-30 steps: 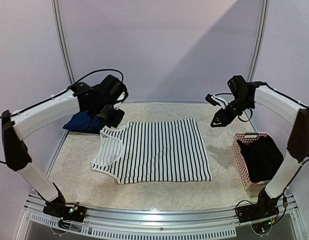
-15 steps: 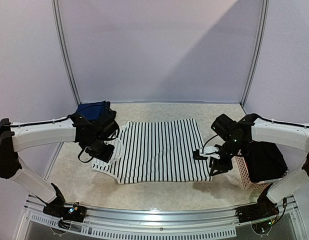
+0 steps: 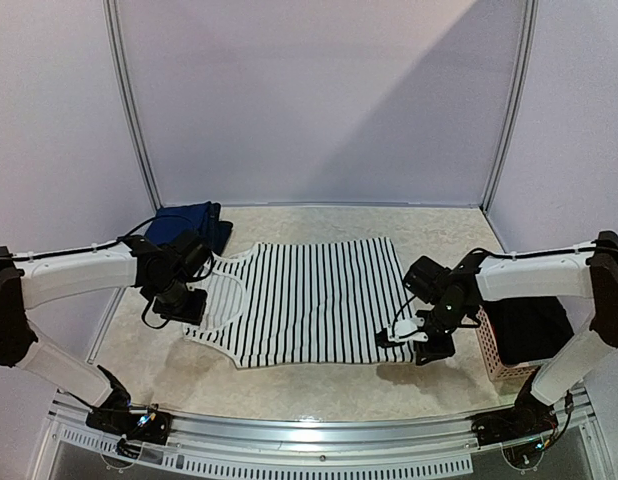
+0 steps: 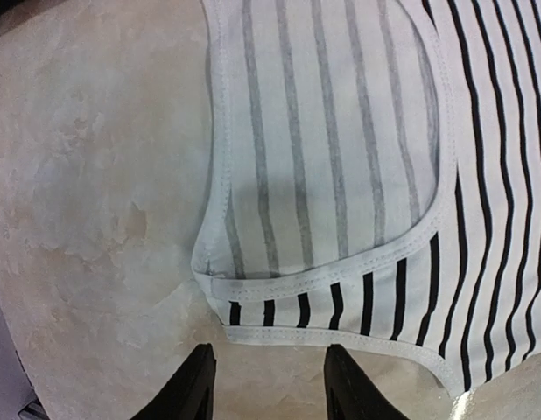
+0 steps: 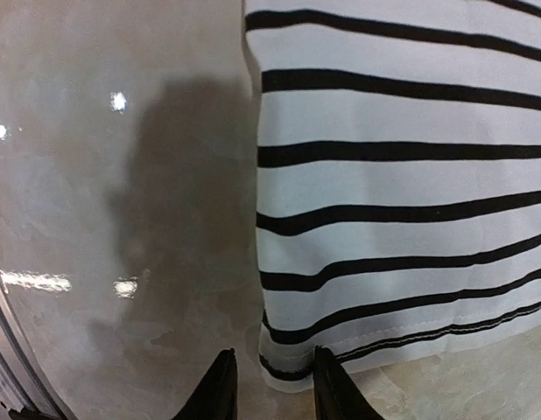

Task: Fold and stack the mixed laundry pile
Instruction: Move the flattened tank top to the center of the board.

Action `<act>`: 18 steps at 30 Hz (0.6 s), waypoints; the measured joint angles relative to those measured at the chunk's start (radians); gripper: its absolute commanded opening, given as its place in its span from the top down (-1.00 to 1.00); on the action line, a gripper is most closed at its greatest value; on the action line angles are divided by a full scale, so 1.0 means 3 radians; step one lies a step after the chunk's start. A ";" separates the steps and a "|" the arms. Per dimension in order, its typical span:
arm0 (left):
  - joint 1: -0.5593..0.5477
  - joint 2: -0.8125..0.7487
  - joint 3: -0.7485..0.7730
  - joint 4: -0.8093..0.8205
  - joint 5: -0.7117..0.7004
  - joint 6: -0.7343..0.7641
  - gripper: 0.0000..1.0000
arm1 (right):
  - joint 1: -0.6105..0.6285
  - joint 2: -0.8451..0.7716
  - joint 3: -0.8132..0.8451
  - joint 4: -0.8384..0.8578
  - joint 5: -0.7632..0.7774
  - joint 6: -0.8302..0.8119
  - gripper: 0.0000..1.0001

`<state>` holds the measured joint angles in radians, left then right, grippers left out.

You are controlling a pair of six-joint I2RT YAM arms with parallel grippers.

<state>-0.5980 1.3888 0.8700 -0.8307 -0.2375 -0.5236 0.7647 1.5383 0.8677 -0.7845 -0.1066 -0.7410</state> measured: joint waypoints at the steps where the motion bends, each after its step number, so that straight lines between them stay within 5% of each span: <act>1: 0.0043 -0.0018 0.0001 0.0006 0.0006 0.0004 0.12 | 0.0006 0.0041 -0.0015 0.0029 0.0034 -0.0004 0.92; 10: 0.0247 -0.0076 0.0045 -0.0010 0.0072 0.0088 0.15 | 0.0062 -0.0320 -0.0266 -0.0064 0.0412 -0.0108 1.00; 14: 0.0264 -0.0098 0.0062 -0.0001 0.0079 0.0130 0.10 | 0.0066 -0.0928 -0.0426 -0.0313 0.0449 -0.0214 0.39; 18: 0.0356 0.0011 0.0256 0.0095 0.0153 0.0226 0.07 | 0.0069 -0.1250 -0.0542 -0.0479 0.0435 -0.0326 0.25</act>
<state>-0.4911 1.3922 0.9466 -0.8021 -0.1917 -0.4557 0.7853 1.1633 0.7052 -0.9283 0.0238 -0.8387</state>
